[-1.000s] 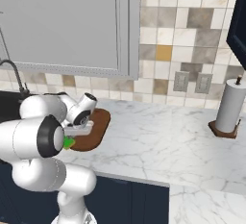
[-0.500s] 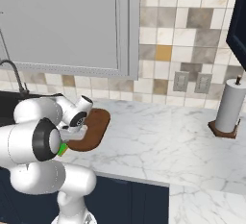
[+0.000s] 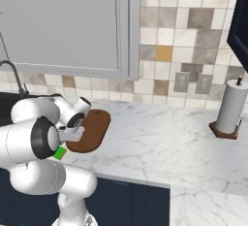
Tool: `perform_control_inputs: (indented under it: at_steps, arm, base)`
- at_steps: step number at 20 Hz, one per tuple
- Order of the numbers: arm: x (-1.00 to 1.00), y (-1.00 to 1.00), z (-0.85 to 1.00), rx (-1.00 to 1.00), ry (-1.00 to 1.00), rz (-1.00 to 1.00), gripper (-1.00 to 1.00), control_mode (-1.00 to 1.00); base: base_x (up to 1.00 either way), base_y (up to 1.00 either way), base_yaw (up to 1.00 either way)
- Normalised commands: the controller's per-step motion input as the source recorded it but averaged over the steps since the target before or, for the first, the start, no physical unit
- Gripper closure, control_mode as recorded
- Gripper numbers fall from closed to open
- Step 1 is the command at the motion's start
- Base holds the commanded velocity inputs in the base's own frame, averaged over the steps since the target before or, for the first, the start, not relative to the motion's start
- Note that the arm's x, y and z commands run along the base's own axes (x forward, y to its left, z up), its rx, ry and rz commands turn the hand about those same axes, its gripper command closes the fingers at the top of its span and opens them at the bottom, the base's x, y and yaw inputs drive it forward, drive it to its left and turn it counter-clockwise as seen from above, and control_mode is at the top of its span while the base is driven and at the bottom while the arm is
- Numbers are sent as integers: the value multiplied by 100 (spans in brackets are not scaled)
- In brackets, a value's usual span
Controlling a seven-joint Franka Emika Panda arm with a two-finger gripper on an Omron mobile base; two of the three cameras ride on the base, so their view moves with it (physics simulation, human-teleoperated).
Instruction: Pick up the sponge from the counter and clean the cutting board by briefly scrubbing or pressing down on the cutting board. Once finished, release the sponge.
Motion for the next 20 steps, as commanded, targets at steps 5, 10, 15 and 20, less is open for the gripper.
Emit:
perform_control_inputs:
  at_steps: [5,10,15,20]
  arm:
    - [-6,31,-8,0,11,-10,100,-100]
    - [-20,18,-20,0,14,-6,100,-100]
    - [-40,14,-26,0,12,-3,100,-100]
    - [-58,9,-31,0,9,0,100,-100]
  base:
    - [0,0,0]
    - [0,0,0]
    - [0,0,0]
    - [0,0,0]
